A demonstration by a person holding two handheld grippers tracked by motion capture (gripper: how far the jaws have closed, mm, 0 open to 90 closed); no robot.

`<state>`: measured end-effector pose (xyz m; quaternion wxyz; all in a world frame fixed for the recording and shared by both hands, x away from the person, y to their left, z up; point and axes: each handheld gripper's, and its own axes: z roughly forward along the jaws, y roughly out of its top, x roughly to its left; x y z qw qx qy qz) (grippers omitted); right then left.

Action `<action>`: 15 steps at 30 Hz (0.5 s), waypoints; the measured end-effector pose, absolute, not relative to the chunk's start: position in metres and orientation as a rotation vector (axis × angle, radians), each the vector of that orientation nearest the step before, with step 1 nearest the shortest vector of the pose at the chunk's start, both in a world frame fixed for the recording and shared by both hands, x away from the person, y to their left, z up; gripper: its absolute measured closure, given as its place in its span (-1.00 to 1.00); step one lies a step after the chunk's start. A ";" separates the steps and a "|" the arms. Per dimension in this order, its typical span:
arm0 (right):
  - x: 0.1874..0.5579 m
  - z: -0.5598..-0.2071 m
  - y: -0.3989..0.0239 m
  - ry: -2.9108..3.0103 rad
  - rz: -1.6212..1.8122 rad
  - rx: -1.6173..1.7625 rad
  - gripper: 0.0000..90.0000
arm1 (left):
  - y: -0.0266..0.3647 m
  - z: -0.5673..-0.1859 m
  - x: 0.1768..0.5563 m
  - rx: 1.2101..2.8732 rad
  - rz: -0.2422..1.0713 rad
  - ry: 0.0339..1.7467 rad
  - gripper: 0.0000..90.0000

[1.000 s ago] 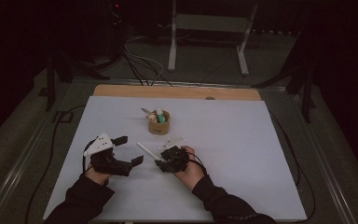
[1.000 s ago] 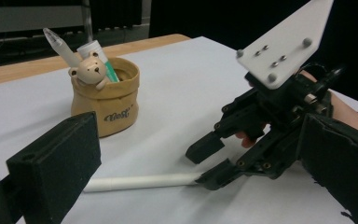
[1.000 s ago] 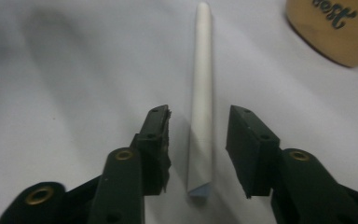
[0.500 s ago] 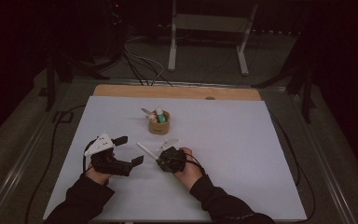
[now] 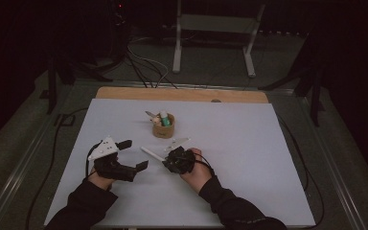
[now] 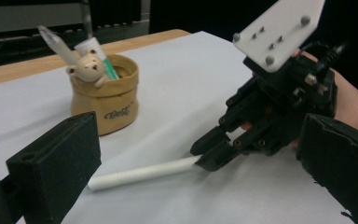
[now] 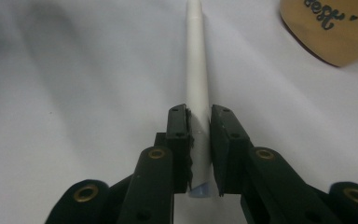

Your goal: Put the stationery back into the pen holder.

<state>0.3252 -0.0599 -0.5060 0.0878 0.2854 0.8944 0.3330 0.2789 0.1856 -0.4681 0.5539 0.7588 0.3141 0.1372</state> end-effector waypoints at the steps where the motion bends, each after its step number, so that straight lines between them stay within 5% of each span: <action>1: 0.325 -0.505 -0.062 2.665 1.004 0.856 0.74 | 0.186 -0.468 0.279 1.793 0.324 0.742 -0.99; 15: 0.319 -0.491 -0.090 2.658 1.091 0.886 0.74 | 0.177 -0.471 0.278 1.847 0.331 0.677 -0.99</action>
